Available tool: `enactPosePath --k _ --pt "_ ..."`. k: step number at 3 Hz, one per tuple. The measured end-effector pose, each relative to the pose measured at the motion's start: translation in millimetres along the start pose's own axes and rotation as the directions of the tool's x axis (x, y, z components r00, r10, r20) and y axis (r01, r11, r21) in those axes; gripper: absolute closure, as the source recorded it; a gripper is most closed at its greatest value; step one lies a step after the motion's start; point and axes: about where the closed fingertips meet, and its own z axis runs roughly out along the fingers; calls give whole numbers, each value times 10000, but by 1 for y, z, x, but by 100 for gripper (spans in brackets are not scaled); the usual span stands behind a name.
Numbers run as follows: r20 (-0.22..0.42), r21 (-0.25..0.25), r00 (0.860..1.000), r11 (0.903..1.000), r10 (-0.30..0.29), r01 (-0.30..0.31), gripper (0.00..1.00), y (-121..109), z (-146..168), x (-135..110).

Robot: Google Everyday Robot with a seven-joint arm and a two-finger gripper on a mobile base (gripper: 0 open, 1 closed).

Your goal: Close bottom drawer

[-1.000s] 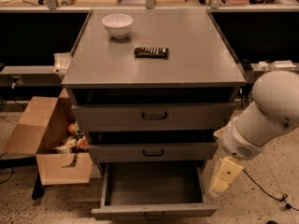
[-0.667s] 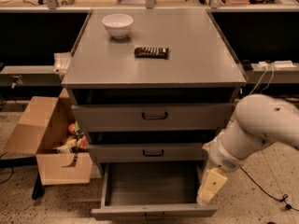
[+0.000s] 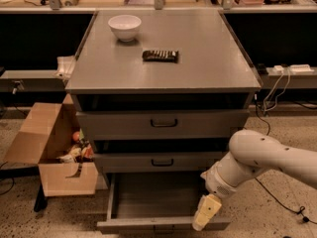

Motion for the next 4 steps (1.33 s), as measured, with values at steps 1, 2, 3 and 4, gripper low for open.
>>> enactPosePath --k 1,2,3,4 --pt "289 -448 9990 9985 340 -327 0 1 30 -3" --pt "393 -788 9982 9960 461 -429 0 15 88 -4" --pt "393 -788 9982 9960 461 -429 0 15 88 -4" --pt "325 -536 9995 9986 41 -24 0 4 115 16"
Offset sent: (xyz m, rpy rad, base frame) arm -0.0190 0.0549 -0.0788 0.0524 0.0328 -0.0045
